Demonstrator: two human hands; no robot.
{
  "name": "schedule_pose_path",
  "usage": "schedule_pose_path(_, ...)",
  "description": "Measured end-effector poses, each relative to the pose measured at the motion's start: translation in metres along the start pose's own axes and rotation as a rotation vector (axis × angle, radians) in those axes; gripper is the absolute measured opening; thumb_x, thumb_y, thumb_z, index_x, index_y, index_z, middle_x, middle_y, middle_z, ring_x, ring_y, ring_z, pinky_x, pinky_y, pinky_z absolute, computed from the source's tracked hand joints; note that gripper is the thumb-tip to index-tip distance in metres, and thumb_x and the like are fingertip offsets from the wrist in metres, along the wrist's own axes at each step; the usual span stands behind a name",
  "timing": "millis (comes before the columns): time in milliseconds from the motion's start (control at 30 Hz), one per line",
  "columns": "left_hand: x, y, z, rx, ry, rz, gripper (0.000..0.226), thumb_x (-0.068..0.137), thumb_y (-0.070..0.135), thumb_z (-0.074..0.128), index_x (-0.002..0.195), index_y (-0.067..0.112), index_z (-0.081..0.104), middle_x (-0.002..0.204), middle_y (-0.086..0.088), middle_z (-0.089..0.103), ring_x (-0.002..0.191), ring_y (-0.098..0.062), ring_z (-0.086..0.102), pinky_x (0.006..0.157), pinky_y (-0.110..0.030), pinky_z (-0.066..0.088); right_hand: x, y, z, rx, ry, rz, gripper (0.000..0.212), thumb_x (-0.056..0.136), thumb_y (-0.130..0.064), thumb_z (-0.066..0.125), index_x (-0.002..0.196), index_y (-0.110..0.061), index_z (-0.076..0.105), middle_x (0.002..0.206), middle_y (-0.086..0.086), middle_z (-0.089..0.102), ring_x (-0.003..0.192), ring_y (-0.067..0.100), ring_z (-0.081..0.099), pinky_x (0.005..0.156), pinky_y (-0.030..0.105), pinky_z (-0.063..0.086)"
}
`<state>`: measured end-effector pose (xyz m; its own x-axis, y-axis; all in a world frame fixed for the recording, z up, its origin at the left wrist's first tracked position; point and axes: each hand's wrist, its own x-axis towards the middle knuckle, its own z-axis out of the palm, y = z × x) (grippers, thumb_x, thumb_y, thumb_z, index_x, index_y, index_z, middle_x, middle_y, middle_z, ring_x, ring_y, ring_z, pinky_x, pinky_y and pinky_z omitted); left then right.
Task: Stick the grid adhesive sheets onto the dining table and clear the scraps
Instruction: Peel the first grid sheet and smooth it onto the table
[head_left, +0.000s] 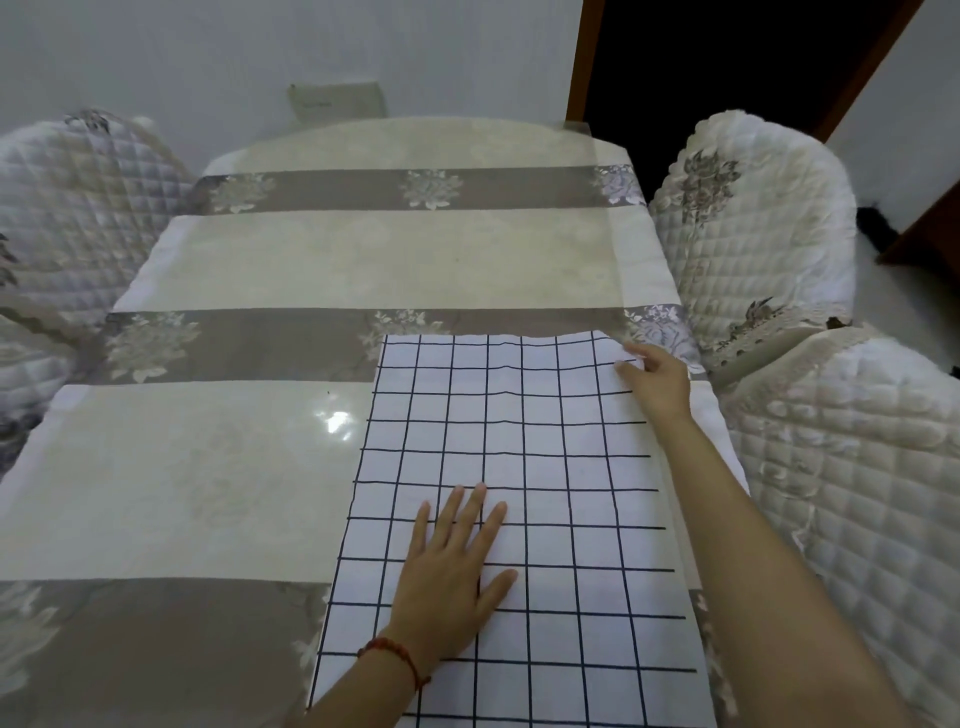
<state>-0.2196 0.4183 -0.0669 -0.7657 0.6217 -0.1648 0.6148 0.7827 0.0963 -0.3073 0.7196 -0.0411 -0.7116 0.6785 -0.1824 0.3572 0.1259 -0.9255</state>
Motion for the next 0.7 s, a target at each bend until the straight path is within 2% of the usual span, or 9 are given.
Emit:
schedule_pose_path(100, 0.001, 0.001, -0.001, 0.001, -0.007, -0.003, 0.062, 0.09, 0.059, 0.023, 0.141, 0.025, 0.036, 0.148, -0.003, 0.038, 0.137, -0.026, 0.033, 0.11, -0.042, 0.008, 0.012, -0.005, 0.001, -0.001, -0.062, -0.032, 0.03, 0.083, -0.002, 0.061, 0.113, -0.001, 0.064, 0.123, 0.015, 0.062, 0.12, 0.025, 0.055, 0.105, 0.034, 0.041)
schedule_pose_path(167, 0.001, 0.001, -0.002, -0.003, -0.01, -0.007, 0.062, 0.091, 0.059, 0.023, 0.141, 0.025, 0.036, 0.149, -0.003, 0.038, 0.137, -0.026, 0.033, 0.109, -0.042, 0.009, 0.018, -0.007, 0.001, -0.07, -0.013, -0.062, 0.034, 0.084, 0.001, 0.057, 0.117, -0.001, 0.062, 0.129, 0.015, 0.058, 0.124, 0.027, 0.052, 0.106, 0.036, 0.04)
schedule_pose_path(267, 0.0, 0.001, -0.002, -0.008, -0.011, -0.007, 0.062, 0.091, 0.059, 0.021, 0.141, 0.025, 0.035, 0.148, -0.003, 0.038, 0.136, -0.026, 0.035, 0.109, -0.043, 0.011, 0.014, -0.005, 0.0, -0.426, 0.179, -0.169, 0.041, 0.084, -0.002, 0.05, 0.125, -0.006, 0.056, 0.149, 0.01, 0.036, 0.137, 0.029, 0.034, 0.108, 0.045, 0.035)
schedule_pose_path(300, 0.0, 0.001, -0.002, -0.008, -0.009, -0.007, 0.062, 0.091, 0.059, 0.02, 0.141, 0.025, 0.035, 0.148, -0.003, 0.038, 0.137, -0.026, 0.034, 0.109, -0.043, 0.011, 0.009, -0.005, 0.002, -0.517, 0.187, -0.231, 0.041, 0.085, -0.006, 0.051, 0.126, -0.008, 0.054, 0.152, 0.01, 0.031, 0.139, 0.029, 0.03, 0.109, 0.046, 0.032)
schedule_pose_path(367, 0.0, 0.001, -0.002, -0.003, -0.004, -0.005, 0.062, 0.091, 0.059, 0.021, 0.141, 0.025, 0.035, 0.148, -0.003, 0.038, 0.137, -0.027, 0.034, 0.109, -0.043, 0.01, -0.008, -0.002, 0.015, -0.607, 0.078, -0.394, 0.038, 0.089, -0.012, 0.052, 0.126, -0.006, 0.053, 0.15, 0.014, 0.033, 0.138, 0.031, 0.03, 0.111, 0.043, 0.027)
schedule_pose_path(433, 0.001, 0.001, -0.002, 0.006, -0.004, -0.004, 0.062, 0.091, 0.059, 0.023, 0.141, 0.025, 0.036, 0.148, -0.004, 0.039, 0.136, -0.027, 0.035, 0.109, -0.042, 0.01, -0.029, 0.006, 0.031, -0.663, -0.128, -0.533, 0.041, 0.093, -0.02, 0.05, 0.131, -0.007, 0.05, 0.149, 0.014, 0.036, 0.138, 0.03, 0.031, 0.113, 0.039, 0.023)
schedule_pose_path(533, 0.001, 0.002, -0.003, 0.009, -0.015, -0.011, 0.062, 0.091, 0.059, 0.023, 0.14, 0.025, 0.036, 0.148, -0.003, 0.039, 0.136, -0.026, 0.035, 0.108, -0.042, 0.01, -0.047, 0.024, 0.048, -0.88, -0.37, -0.65, 0.049, 0.098, -0.036, 0.037, 0.143, -0.018, 0.034, 0.156, 0.002, 0.022, 0.145, 0.019, 0.015, 0.118, 0.036, 0.007)
schedule_pose_path(600, 0.001, 0.001, -0.004, 0.008, -0.022, -0.011, 0.062, 0.091, 0.059, 0.02, 0.14, 0.025, 0.037, 0.147, -0.003, 0.04, 0.136, -0.026, 0.036, 0.108, -0.043, 0.011, -0.039, 0.028, 0.047, -0.943, -0.363, -0.625, 0.051, 0.098, -0.041, 0.031, 0.145, -0.023, 0.026, 0.158, -0.002, 0.016, 0.146, 0.016, 0.008, 0.118, 0.035, 0.002)
schedule_pose_path(700, 0.0, 0.001, -0.005, 0.004, -0.024, -0.007, 0.062, 0.092, 0.058, 0.019, 0.14, 0.024, 0.037, 0.147, -0.005, 0.04, 0.136, -0.027, 0.036, 0.108, -0.043, 0.011, -0.019, 0.026, 0.034, -1.007, -0.281, -0.472, 0.054, 0.097, -0.044, 0.026, 0.147, -0.025, 0.018, 0.159, -0.001, 0.008, 0.147, 0.018, 0.003, 0.118, 0.04, 0.001)
